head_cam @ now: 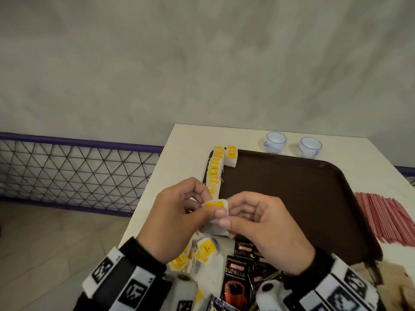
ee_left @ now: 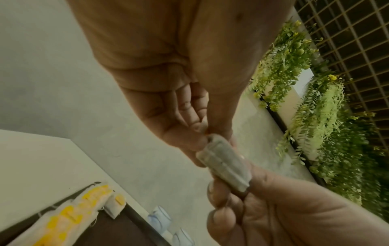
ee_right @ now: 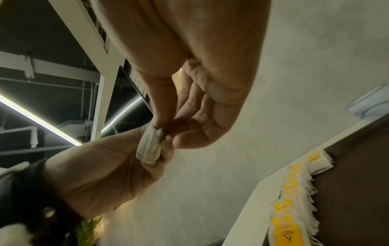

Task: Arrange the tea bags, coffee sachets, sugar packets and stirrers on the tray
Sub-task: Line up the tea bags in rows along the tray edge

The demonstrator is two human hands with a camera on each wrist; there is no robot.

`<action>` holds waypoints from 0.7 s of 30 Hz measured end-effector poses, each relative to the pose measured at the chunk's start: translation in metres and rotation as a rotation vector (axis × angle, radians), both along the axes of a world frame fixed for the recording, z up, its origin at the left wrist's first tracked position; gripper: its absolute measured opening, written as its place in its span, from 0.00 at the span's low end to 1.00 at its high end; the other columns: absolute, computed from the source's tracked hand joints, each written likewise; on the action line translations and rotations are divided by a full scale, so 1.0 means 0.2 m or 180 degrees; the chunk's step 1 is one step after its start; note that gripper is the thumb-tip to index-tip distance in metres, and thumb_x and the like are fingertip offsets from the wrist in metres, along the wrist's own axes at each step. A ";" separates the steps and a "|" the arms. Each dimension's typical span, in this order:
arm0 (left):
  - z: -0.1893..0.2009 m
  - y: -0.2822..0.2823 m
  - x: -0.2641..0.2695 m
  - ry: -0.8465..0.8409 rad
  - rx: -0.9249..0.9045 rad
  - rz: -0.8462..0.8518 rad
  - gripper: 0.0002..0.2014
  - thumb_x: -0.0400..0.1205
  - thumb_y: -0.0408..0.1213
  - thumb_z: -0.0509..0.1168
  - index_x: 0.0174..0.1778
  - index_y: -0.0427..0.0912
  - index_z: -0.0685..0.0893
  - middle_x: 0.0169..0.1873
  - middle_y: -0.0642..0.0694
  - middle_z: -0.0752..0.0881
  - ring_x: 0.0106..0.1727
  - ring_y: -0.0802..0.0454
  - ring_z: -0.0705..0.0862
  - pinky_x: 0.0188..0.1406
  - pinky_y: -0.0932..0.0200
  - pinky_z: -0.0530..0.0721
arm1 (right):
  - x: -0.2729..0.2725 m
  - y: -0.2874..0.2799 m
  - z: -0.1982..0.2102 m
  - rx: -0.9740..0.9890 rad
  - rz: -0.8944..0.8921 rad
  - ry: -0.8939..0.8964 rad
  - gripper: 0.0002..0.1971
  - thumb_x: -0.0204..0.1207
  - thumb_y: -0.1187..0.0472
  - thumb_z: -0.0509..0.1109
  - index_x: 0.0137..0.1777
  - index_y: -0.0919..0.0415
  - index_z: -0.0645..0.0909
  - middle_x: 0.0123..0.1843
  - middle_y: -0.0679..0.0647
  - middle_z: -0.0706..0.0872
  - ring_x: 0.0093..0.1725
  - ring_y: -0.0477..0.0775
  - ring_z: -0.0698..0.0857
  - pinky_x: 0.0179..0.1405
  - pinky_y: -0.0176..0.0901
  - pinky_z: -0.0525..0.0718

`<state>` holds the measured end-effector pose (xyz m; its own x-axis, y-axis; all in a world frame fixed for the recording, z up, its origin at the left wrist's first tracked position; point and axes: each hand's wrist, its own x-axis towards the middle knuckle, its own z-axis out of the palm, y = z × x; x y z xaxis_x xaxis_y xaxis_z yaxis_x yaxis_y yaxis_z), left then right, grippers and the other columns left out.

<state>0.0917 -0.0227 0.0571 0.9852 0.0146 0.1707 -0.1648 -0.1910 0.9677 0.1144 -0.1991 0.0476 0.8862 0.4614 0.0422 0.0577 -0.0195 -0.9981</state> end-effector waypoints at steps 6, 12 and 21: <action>-0.15 0.07 -0.09 0.0319 0.0950 0.0227 0.09 0.72 0.52 0.73 0.38 0.52 0.84 0.37 0.53 0.87 0.35 0.58 0.84 0.35 0.63 0.83 | -0.12 -0.14 -0.02 -0.0481 -0.0600 -0.0168 0.06 0.71 0.65 0.77 0.41 0.52 0.89 0.38 0.54 0.91 0.37 0.48 0.86 0.41 0.43 0.82; -0.47 0.20 -0.17 0.1313 0.2714 0.0735 0.14 0.72 0.55 0.71 0.45 0.54 0.77 0.46 0.54 0.81 0.44 0.54 0.80 0.46 0.62 0.77 | -0.26 -0.34 -0.05 -0.0408 -0.1085 0.0362 0.02 0.70 0.66 0.75 0.42 0.60 0.88 0.40 0.56 0.92 0.36 0.46 0.89 0.36 0.34 0.83; -0.46 0.13 -0.21 0.1416 0.2789 0.0555 0.13 0.69 0.45 0.74 0.31 0.55 0.74 0.44 0.51 0.81 0.46 0.53 0.79 0.41 0.65 0.73 | -0.38 -0.47 -0.13 -0.0401 -0.1229 0.0502 0.42 0.29 0.24 0.79 0.43 0.50 0.89 0.41 0.56 0.93 0.40 0.53 0.90 0.38 0.40 0.87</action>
